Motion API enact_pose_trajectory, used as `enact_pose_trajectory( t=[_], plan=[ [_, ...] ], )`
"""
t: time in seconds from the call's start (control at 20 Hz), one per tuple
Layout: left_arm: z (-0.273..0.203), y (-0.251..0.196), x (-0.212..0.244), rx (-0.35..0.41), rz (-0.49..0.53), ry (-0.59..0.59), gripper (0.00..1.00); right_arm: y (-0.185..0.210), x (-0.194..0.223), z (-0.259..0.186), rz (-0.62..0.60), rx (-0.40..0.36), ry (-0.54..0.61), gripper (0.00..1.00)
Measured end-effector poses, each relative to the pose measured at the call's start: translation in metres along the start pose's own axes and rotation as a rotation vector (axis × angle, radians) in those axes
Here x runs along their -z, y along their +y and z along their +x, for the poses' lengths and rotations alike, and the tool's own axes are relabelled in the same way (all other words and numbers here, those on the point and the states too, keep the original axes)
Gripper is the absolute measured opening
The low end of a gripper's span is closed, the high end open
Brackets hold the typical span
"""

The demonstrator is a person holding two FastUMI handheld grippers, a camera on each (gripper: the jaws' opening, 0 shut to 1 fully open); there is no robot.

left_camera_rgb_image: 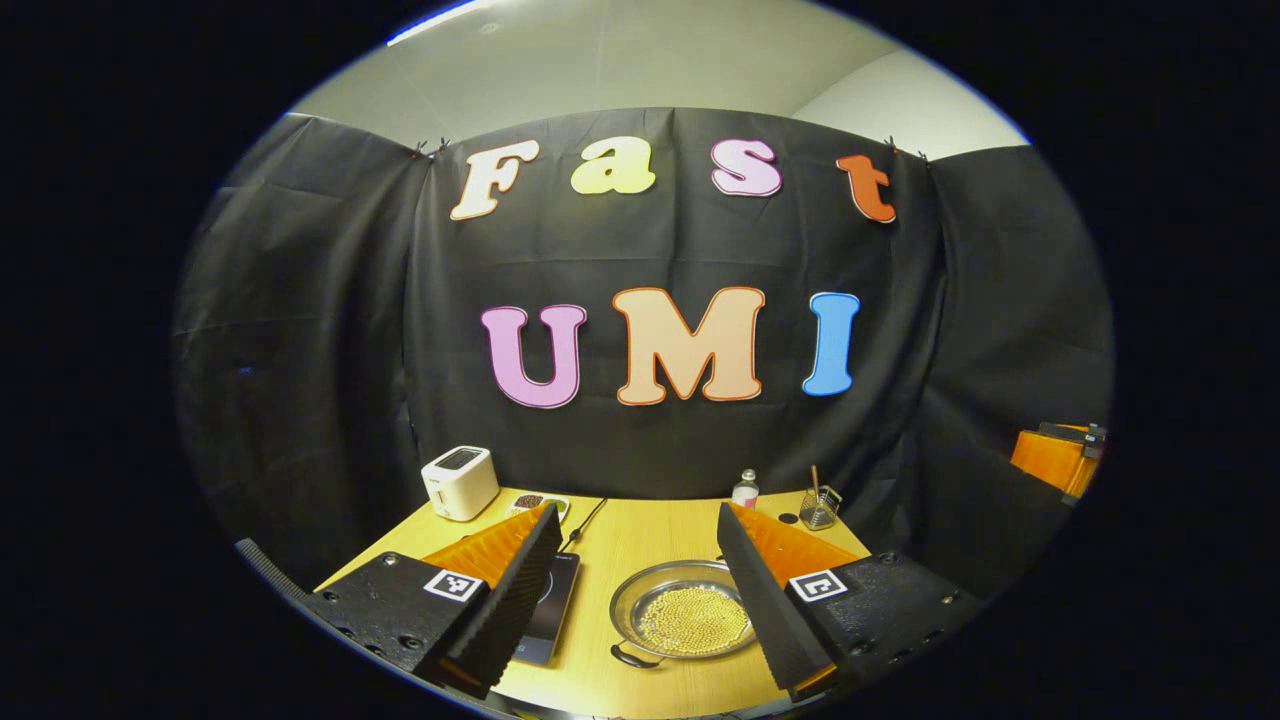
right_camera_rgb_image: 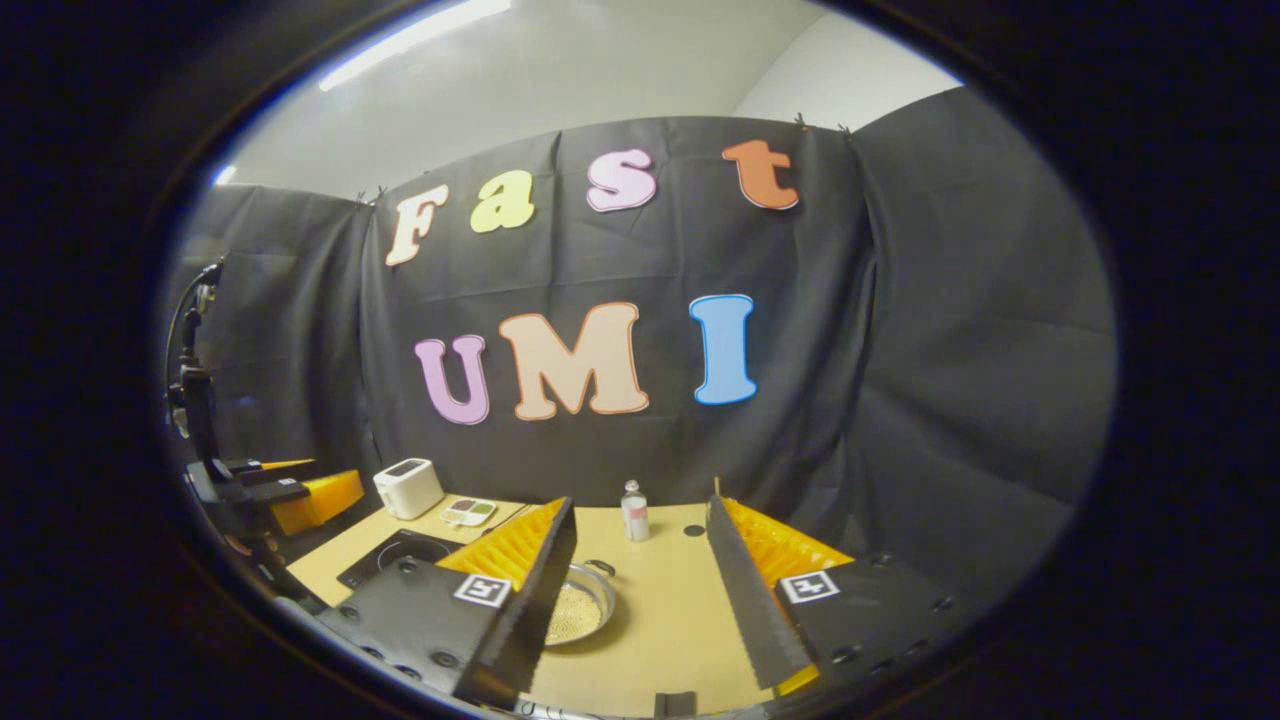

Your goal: First push the handle of the pot to place it horizontally, then grasp the pot with both hands and set it on the induction cooktop.

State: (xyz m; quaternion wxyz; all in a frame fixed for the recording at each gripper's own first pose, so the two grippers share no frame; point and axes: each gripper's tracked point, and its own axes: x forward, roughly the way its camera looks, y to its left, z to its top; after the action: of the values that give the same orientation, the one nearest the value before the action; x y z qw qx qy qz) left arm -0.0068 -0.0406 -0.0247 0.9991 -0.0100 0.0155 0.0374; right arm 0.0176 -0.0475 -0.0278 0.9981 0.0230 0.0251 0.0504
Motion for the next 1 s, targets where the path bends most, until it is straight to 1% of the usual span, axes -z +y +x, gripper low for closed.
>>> enact_pose_trajectory(
  t=[0.1, 0.15, 0.2, 0.25, 0.3, 0.35, 0.4, 0.45, 0.5, 0.55, 0.6, 0.65, 0.75, 0.9, 0.95, 1.0],
  plan=[
    [-0.002, 0.002, 0.002, -0.006, 0.001, 0.006, 0.96, 0.002, 0.005, 0.002, 0.001, -0.014, 0.010, 0.49],
    [-0.003, 0.002, 0.002, -0.009, 0.003, 0.007, 0.92, 0.002, 0.007, 0.002, -0.002, -0.015, 0.012, 0.38],
    [-0.003, 0.003, 0.004, -0.011, 0.005, 0.007, 0.96, 0.001, 0.006, 0.003, -0.005, -0.011, 0.009, 0.31],
    [-0.004, 0.005, 0.005, -0.013, 0.007, 0.008, 0.92, -0.001, 0.008, 0.004, -0.004, -0.006, 0.009, 0.17],
    [-0.004, 0.006, 0.006, -0.015, 0.008, 0.009, 0.92, 0.002, 0.010, 0.005, 0.005, -0.013, 0.015, 0.11],
    [-0.005, 0.007, 0.007, -0.016, 0.008, 0.012, 0.96, 0.005, 0.017, 0.006, 0.012, -0.020, 0.029, 0.00],
    [-0.004, 0.009, 0.009, -0.016, 0.006, 0.015, 0.92, 0.006, 0.020, 0.007, 0.013, -0.022, 0.040, 0.00],
    [-0.004, 0.011, 0.010, -0.015, 0.002, 0.018, 0.96, 0.006, 0.024, 0.008, 0.009, -0.019, 0.051, 0.00],
    [-0.003, 0.013, 0.012, -0.014, -0.002, 0.020, 0.96, 0.005, 0.027, 0.009, 0.005, -0.012, 0.061, 0.00],
    [-0.001, 0.015, 0.013, -0.011, -0.005, 0.023, 0.92, 0.007, 0.031, 0.011, 0.005, -0.008, 0.074, 0.00],
    [0.002, 0.017, 0.014, -0.006, -0.006, 0.026, 0.96, 0.010, 0.036, 0.013, 0.012, -0.011, 0.088, 0.00],
    [0.005, 0.021, 0.016, -0.001, -0.007, 0.026, 0.92, 0.016, 0.042, 0.014, 0.025, -0.023, 0.102, 0.00],
    [0.011, 0.028, 0.017, 0.009, -0.005, 0.028, 0.92, 0.026, 0.053, 0.021, 0.049, -0.036, 0.134, 0.00],
    [0.021, 0.040, 0.020, 0.037, 0.000, 0.035, 0.92, 0.039, 0.075, 0.031, 0.057, -0.017, 0.190, 0.00],
    [0.025, 0.043, 0.020, 0.048, 0.000, 0.036, 0.96, 0.043, 0.081, 0.034, 0.057, -0.010, 0.203, 0.00],
    [0.029, 0.047, 0.021, 0.057, 0.001, 0.041, 0.95, 0.047, 0.088, 0.038, 0.060, -0.001, 0.217, 0.00]
  ],
)
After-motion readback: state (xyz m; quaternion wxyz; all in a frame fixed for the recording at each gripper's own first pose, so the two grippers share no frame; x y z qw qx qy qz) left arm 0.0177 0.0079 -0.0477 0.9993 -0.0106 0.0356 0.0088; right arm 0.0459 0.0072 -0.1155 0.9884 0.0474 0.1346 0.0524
